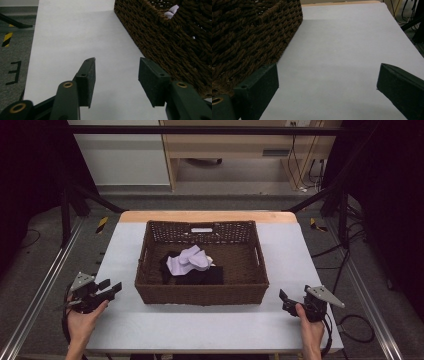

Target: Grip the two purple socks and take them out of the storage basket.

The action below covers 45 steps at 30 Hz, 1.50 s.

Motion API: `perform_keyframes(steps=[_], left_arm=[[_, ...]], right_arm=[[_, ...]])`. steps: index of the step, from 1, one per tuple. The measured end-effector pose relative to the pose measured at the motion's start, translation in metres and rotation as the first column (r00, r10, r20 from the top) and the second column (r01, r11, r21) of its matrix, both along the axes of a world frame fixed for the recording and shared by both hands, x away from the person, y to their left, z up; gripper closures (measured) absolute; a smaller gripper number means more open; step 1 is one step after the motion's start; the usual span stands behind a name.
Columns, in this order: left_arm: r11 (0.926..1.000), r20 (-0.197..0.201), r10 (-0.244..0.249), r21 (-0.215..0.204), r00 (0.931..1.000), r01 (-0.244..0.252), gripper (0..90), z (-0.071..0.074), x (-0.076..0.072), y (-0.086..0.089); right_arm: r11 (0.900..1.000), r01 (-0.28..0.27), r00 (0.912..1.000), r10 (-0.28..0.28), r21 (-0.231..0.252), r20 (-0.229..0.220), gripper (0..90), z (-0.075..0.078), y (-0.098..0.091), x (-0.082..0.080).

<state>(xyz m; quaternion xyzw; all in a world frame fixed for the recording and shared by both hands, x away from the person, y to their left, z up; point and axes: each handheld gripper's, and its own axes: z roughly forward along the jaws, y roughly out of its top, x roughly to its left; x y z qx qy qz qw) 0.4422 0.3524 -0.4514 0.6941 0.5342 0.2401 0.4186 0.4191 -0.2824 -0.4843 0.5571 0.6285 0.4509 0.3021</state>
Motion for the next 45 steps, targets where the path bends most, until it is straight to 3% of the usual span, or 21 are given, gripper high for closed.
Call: perform_keyframes(steps=[2,13,21,27,38,45], left_arm=[[1.0000,0.004,0.005,-0.002,1.0000,-0.005,48.7,0.002,-0.001,0.000],[0.9984,0.103,0.005,-0.056,0.9947,0.001,49.6,0.034,-0.014,-0.006],[0.9982,0.130,-0.012,-0.057,0.9914,0.020,49.2,0.048,-0.019,-0.017],[0.9965,0.194,-0.054,-0.051,0.9795,0.066,49.7,0.068,-0.027,-0.029],[0.9927,0.222,-0.103,-0.039,0.9697,0.114,52.1,0.091,-0.028,-0.049],[0.9873,0.224,-0.147,-0.026,0.9634,0.157,52.6,0.103,-0.017,-0.072]], right_arm=[[1.0000,-0.002,1.0000,0.002,-0.003,0.002,4.4,0.000,0.000,0.000],[1.0000,0.004,1.0000,-0.004,-0.002,-0.002,4.4,-0.001,0.000,0.001],[1.0000,0.002,1.0000,-0.002,-0.005,0.000,4.4,-0.001,0.000,0.001],[1.0000,0.006,1.0000,-0.006,-0.007,0.002,4.2,-0.001,0.001,0.000],[0.9997,0.011,0.9999,-0.011,-0.022,0.003,4.2,-0.001,0.002,0.000],[0.9997,0.016,0.9999,-0.016,-0.017,0.002,4.2,-0.001,0.002,0.000]])
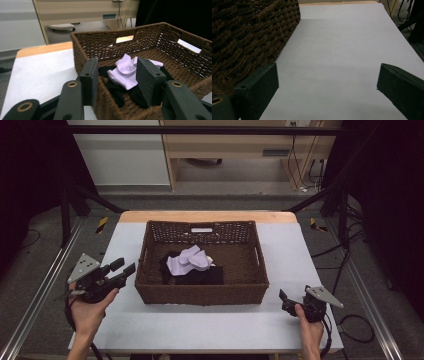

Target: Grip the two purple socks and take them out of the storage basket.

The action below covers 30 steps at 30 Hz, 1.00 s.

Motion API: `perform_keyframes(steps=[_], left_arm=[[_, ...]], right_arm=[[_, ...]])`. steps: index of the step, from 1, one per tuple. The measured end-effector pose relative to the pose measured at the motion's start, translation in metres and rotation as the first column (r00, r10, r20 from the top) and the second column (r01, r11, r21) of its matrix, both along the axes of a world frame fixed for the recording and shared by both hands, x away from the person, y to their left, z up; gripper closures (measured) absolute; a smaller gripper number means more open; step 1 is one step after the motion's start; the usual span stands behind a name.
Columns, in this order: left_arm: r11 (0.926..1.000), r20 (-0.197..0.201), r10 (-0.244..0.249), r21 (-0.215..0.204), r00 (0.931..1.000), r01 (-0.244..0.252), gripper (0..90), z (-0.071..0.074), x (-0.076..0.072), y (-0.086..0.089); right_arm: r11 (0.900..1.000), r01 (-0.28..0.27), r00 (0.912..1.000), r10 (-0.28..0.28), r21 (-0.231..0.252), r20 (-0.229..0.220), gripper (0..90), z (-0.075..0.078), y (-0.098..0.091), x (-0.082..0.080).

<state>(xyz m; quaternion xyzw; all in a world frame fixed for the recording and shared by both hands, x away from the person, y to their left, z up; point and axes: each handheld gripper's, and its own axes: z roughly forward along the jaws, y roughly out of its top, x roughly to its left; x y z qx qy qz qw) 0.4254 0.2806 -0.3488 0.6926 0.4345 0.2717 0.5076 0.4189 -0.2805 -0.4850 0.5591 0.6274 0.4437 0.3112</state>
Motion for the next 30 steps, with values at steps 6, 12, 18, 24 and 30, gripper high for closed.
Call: perform_keyframes(steps=[6,12,18,24,30], left_arm=[[0.9993,0.011,-0.032,0.020,0.9994,0.032,52.7,0.013,0.010,-0.020],[0.9978,0.009,-0.056,0.035,0.9984,0.056,53.0,0.021,0.021,-0.038],[0.9963,-0.010,-0.079,0.034,0.9969,0.079,53.3,0.028,0.035,-0.054],[0.9956,-0.019,-0.084,0.040,0.9963,0.085,53.2,0.030,0.047,-0.069],[0.9943,-0.027,-0.096,0.043,0.9950,0.097,53.2,0.029,0.056,-0.081]], right_arm=[[1.0000,-0.003,1.0000,0.003,0.000,-0.006,4.2,0.000,0.000,0.000],[1.0000,-0.003,1.0000,0.003,-0.004,-0.008,4.3,0.000,0.000,0.001],[1.0000,-0.004,1.0000,0.004,-0.004,-0.008,4.2,0.000,0.000,0.001],[1.0000,-0.006,0.9999,0.006,-0.006,-0.008,4.2,0.000,0.001,0.001],[1.0000,-0.008,0.9999,0.008,-0.005,-0.011,4.2,0.000,0.001,0.001]])
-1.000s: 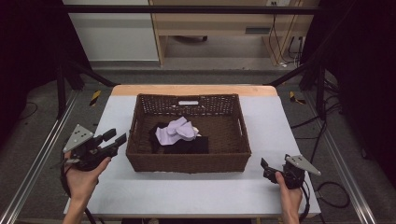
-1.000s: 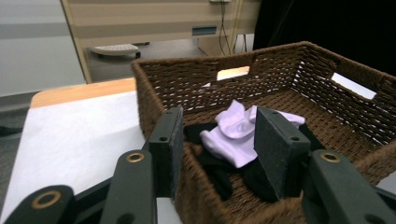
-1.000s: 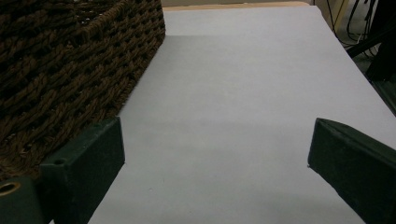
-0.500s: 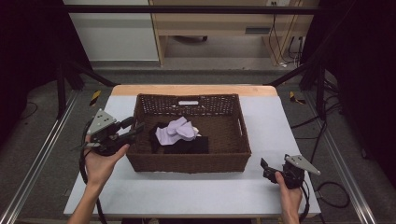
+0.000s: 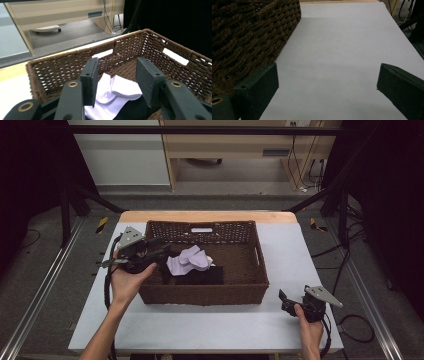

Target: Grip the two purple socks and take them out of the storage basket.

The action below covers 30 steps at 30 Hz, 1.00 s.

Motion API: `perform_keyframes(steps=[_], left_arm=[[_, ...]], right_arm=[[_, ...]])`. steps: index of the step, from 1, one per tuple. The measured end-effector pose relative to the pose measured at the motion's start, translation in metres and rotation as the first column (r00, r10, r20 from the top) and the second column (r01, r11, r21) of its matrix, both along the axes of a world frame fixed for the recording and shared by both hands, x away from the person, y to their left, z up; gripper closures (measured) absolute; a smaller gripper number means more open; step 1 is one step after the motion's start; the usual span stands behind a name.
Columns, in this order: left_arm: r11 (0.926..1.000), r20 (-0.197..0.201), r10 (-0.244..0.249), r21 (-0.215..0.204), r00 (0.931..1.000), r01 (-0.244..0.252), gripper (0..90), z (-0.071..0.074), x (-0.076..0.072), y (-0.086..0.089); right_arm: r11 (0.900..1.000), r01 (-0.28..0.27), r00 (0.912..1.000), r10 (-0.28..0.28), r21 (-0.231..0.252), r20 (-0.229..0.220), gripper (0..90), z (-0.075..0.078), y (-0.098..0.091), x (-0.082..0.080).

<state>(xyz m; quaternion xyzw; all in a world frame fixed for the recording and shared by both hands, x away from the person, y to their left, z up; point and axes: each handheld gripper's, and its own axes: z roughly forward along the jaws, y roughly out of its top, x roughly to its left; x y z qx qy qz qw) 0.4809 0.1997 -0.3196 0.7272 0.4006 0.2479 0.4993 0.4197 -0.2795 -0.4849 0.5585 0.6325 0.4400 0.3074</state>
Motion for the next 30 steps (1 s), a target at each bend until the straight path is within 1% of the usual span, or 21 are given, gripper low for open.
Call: perform_keyframes(steps=[1,3,4,8,10,14,17,19,20,21,22,23,24,26,30], left_arm=[[0.9999,-0.003,-0.002,0.011,1.0000,0.002,53.2,-0.001,0.004,-0.005],[0.9998,-0.010,-0.001,0.022,0.9999,0.002,53.1,-0.003,0.008,-0.010],[0.9998,-0.010,-0.001,0.022,0.9999,0.002,53.2,-0.003,0.008,-0.010],[0.9997,-0.021,0.000,0.026,0.9998,0.000,52.6,-0.006,0.018,-0.020],[0.9994,-0.030,-0.001,0.036,0.9996,0.002,51.7,-0.011,0.025,-0.027],[0.9989,-0.044,0.004,0.047,0.9990,-0.002,50.9,-0.018,0.034,-0.035],[0.9980,-0.063,0.011,0.062,0.9979,-0.007,50.0,-0.027,0.044,-0.042],[0.9982,-0.074,0.015,0.059,0.9972,-0.010,49.2,-0.033,0.050,-0.046],[0.9982,-0.074,0.015,0.059,0.9972,-0.010,48.8,-0.033,0.050,-0.046],[0.9973,-0.084,0.015,0.073,0.9964,-0.009,48.6,-0.038,0.055,-0.050],[0.9971,-0.090,0.017,0.076,0.9958,-0.010,48.4,-0.042,0.057,-0.052],[0.9971,-0.090,0.017,0.076,0.9958,-0.010,48.3,-0.042,0.057,-0.052],[0.9961,-0.105,0.015,0.088,0.9944,-0.006,48.1,-0.047,0.061,-0.056],[0.9954,-0.122,0.011,0.096,0.9925,0.001,48.1,-0.053,0.064,-0.059],[0.9943,-0.128,0.002,0.106,0.9918,0.012,47.5,-0.061,0.066,-0.064]], right_arm=[[1.0000,0.000,1.0000,0.000,0.000,0.001,4.3,0.000,0.000,0.000],[1.0000,-0.001,1.0000,0.001,0.000,0.000,4.3,0.000,0.000,0.000],[1.0000,-0.002,1.0000,0.002,-0.002,0.000,4.3,0.000,0.000,0.000],[1.0000,-0.001,1.0000,0.001,-0.001,0.001,4.2,0.000,0.000,0.000],[1.0000,-0.002,1.0000,0.002,-0.002,0.000,4.2,0.000,0.000,0.000],[1.0000,-0.004,1.0000,0.004,-0.007,0.000,4.3,0.000,0.000,0.001],[0.9999,-0.002,1.0000,0.002,-0.011,-0.006,4.3,0.000,0.001,0.001],[0.9999,-0.003,1.0000,0.003,-0.011,-0.006,4.2,0.000,0.001,0.001],[0.9999,-0.004,1.0000,0.004,-0.011,-0.007,4.3,0.000,0.001,0.001],[0.9999,-0.004,1.0000,0.004,-0.010,-0.008,4.3,0.000,0.001,0.001],[0.9999,-0.004,1.0000,0.004,-0.011,-0.007,4.3,0.000,0.001,0.001],[0.9999,-0.004,1.0000,0.004,-0.010,-0.008,4.2,0.000,0.001,0.001],[0.9999,-0.003,1.0000,0.003,-0.011,-0.007,4.2,0.000,0.001,0.001],[0.9999,-0.003,1.0000,0.003,-0.011,-0.007,4.3,0.000,0.001,0.001],[0.9999,-0.004,1.0000,0.004,-0.011,-0.007,4.2,0.000,0.001,0.001]])
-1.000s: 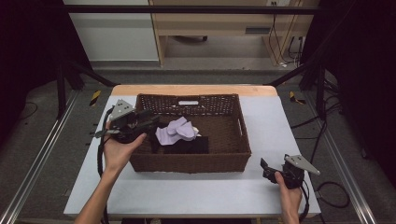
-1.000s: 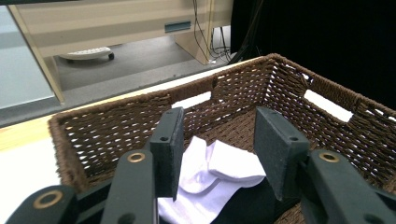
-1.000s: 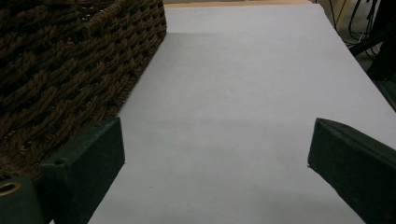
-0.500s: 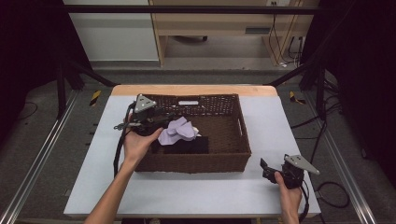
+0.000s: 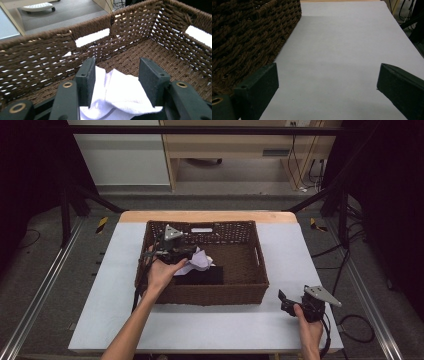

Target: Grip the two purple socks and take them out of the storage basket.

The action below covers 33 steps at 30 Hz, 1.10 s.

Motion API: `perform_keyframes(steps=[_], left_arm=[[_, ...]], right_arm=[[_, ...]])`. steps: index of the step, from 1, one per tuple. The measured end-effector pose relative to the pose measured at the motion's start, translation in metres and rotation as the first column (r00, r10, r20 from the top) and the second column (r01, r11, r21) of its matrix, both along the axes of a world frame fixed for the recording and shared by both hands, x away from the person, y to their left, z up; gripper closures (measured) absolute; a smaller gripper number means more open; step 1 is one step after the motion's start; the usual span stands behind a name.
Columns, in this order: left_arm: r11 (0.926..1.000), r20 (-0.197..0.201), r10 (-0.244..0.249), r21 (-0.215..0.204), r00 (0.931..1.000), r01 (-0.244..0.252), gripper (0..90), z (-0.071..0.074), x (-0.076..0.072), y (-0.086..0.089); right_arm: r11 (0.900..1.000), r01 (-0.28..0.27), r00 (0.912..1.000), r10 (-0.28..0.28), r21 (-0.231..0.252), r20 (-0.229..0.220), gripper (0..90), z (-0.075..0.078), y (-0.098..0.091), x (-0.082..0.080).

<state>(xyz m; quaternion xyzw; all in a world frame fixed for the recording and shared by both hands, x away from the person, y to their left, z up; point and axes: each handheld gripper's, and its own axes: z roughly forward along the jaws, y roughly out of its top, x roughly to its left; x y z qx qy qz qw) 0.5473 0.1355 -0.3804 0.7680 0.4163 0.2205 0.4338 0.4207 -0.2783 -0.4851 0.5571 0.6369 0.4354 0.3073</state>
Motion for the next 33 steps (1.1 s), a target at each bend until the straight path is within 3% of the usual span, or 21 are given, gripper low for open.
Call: perform_keyframes(steps=[2,12,14,27,30,33], left_arm=[[0.9995,-0.003,-0.007,0.030,1.0000,0.007,46.2,-0.007,0.001,-0.005],[0.9968,-0.048,-0.029,0.073,0.9984,0.033,44.1,-0.025,0.004,-0.013],[0.9939,-0.060,-0.031,0.103,0.9977,0.037,42.7,-0.029,0.004,-0.015],[0.9877,-0.120,-0.030,0.149,0.9923,0.048,33.7,-0.041,0.008,-0.018],[0.9838,-0.152,-0.032,0.170,0.9879,0.058,37.5,-0.043,0.009,-0.017],[0.9809,-0.192,-0.031,0.183,0.9809,0.067,50.9,-0.046,0.009,-0.018]], right_arm=[[1.0000,-0.001,1.0000,0.001,0.000,-0.001,4.3,0.000,0.000,0.000],[1.0000,0.000,1.0000,0.000,-0.004,-0.001,4.3,0.000,0.000,0.000],[1.0000,0.001,1.0000,-0.001,-0.004,-0.002,4.2,0.000,0.000,0.000],[0.9999,0.000,1.0000,0.000,-0.013,-0.004,4.3,0.000,0.002,0.000],[0.9999,0.000,1.0000,0.000,-0.014,-0.003,4.2,0.000,0.002,0.000],[0.9999,0.001,1.0000,-0.001,-0.014,-0.003,4.3,0.000,0.002,0.000]])
